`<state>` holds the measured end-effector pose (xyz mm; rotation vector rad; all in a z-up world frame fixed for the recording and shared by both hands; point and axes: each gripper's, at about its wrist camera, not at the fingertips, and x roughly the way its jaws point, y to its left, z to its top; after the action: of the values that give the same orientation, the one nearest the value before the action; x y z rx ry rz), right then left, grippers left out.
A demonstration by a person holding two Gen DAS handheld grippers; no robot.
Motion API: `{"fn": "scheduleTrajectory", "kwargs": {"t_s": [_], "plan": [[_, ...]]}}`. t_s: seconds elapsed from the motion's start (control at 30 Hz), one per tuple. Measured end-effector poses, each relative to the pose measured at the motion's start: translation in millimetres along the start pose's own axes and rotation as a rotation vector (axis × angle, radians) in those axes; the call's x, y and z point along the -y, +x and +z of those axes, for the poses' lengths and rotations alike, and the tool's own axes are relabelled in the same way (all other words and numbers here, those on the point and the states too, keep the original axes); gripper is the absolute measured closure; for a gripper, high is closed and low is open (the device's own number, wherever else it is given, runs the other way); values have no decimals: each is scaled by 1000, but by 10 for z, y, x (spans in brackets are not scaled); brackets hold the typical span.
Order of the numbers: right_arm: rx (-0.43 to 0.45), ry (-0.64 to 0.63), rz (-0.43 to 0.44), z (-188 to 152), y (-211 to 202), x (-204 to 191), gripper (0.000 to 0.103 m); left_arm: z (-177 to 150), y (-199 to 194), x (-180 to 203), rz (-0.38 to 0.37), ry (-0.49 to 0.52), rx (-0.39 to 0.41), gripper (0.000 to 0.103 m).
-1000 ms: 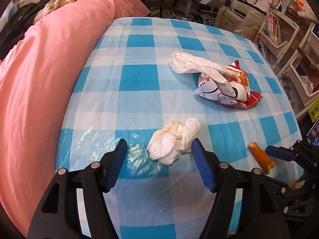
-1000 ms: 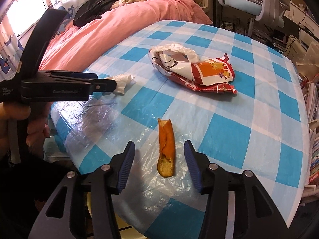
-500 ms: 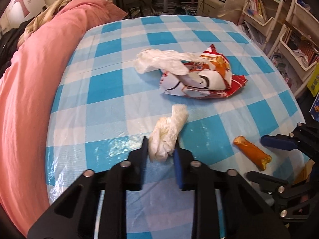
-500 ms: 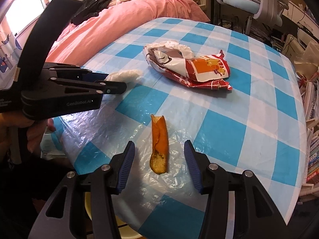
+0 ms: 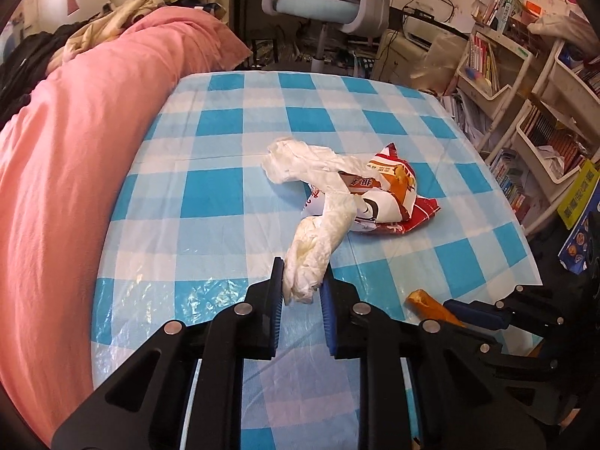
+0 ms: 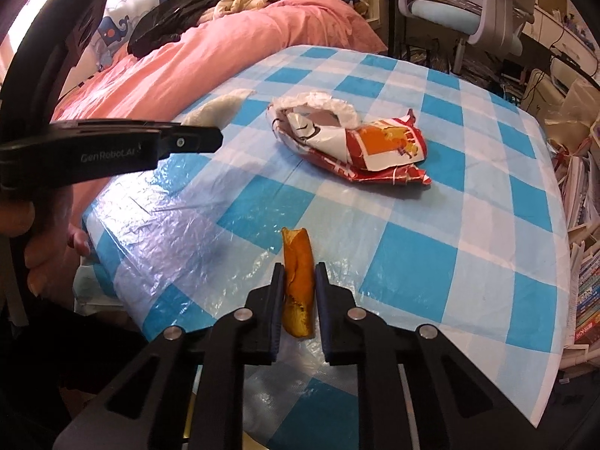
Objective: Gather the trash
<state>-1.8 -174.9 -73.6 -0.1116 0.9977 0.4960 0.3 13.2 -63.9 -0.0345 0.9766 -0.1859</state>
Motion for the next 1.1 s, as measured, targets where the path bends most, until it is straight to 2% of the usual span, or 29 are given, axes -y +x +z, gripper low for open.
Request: {"fn": "scheduleTrajectory", "kwargs": {"t_s": [0.23,0.43,0.53,0.6,0.83,1.1], "plan": [[-10,-5,-1,-27,25,-41,86,-96,81,-10,10,0,-43,85],[-20,-13,0,-29,59,-66,86,-138,180,-114,0,-46,-89,85],[-27,-21,4,-43,73,-80,74,-158,243,-135,6,-60,-112,85],[-24,-28,9,-48,73,-92,58,-165,276,-143,7,-65,-125,84],[-23,-24,24,-45,78,-85,58,-135,255,-207,27,-90,-121,60],[-24,-25,24,-38,84,-81,58,-131,291,-147,62,-39,-128,58]]}}
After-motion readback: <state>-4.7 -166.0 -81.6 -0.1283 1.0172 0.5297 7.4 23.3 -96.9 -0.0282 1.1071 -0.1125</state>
